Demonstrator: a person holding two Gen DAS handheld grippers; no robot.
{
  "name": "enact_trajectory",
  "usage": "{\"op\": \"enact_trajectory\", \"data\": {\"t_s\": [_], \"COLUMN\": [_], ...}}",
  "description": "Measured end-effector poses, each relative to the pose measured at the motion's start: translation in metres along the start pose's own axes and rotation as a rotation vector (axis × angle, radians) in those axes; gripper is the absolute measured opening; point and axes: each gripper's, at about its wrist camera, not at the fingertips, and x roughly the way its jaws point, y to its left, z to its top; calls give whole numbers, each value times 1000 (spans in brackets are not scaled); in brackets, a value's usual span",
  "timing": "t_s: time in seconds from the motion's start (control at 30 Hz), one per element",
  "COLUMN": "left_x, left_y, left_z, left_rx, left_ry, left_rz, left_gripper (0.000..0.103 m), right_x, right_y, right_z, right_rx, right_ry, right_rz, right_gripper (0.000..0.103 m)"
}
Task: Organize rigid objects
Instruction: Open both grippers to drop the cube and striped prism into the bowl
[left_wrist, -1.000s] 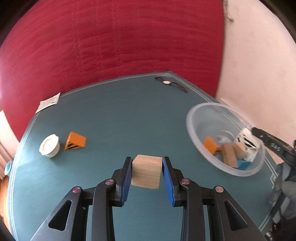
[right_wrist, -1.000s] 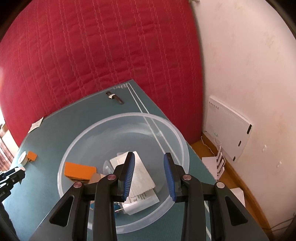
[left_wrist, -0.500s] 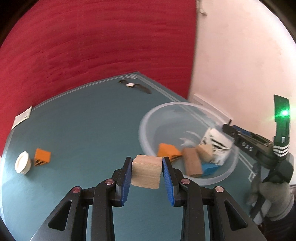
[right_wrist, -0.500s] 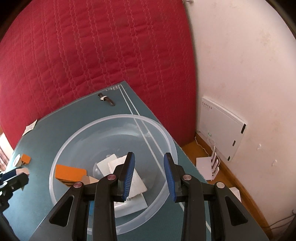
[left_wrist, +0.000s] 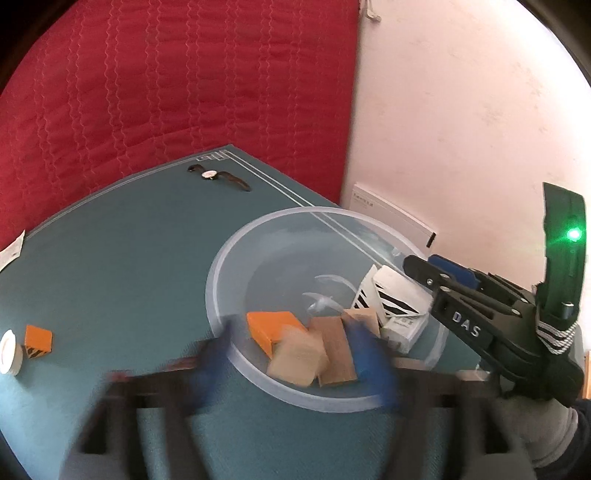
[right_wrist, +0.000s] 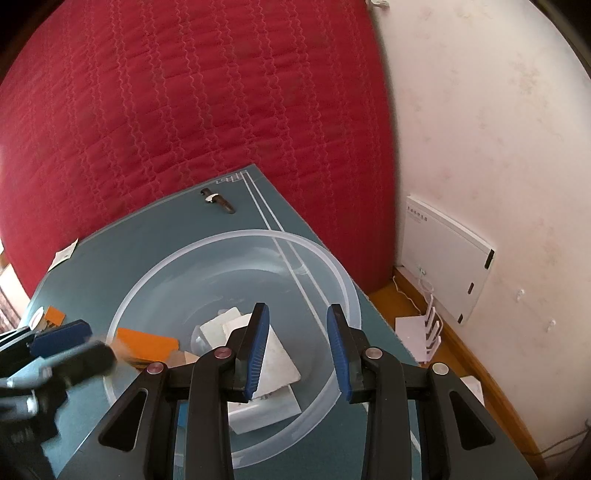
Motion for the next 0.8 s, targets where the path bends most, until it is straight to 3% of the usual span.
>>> {"op": "enact_trajectory", "data": {"t_s": [0.4,0.57,0.8], "left_x": [-2,-2,-8], "left_y": [15,29,38], "left_z": [-15,-19,-23], "left_rx": [-33,-80,-91], "left_ry": [8,23,9], "left_rz": [81,116,169], "left_gripper": [89,93,96], "right_x": [-5,-8,-14], "right_y": [12,18,30], "right_z": [-4,-7,-9], "right_rx": [-38,-58,-95], "right_ry": [-28,-44,-67], "right_rz": [0,-2,0], "right_gripper": [34,47,47]}}
